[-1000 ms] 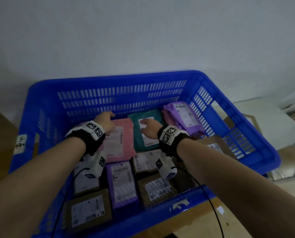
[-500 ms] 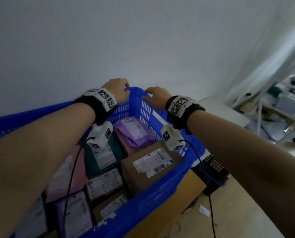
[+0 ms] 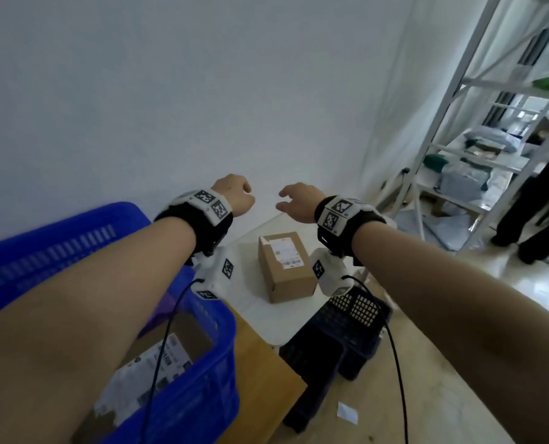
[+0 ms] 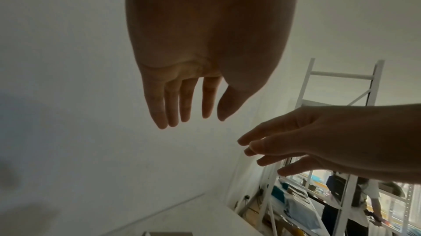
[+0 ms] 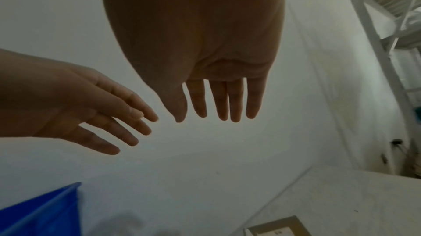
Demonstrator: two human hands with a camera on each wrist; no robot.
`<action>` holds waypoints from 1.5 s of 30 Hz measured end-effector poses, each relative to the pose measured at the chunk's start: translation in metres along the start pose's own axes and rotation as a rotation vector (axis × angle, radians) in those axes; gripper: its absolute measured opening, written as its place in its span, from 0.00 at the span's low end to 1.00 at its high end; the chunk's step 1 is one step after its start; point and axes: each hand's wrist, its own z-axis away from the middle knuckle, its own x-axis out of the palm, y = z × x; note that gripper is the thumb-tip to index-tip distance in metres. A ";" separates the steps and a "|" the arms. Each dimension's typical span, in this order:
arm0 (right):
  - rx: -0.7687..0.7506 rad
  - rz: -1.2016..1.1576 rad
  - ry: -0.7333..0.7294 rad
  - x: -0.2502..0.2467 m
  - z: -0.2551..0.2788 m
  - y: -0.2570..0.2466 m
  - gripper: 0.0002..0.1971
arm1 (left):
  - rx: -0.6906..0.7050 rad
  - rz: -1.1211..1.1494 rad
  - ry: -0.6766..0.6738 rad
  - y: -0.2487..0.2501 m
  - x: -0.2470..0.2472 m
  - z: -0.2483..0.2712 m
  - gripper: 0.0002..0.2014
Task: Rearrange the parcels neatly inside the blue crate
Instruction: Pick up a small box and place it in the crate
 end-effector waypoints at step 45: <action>0.357 -1.244 0.024 0.143 -0.096 0.193 0.31 | -0.389 0.617 -0.137 -0.001 0.199 -0.086 0.26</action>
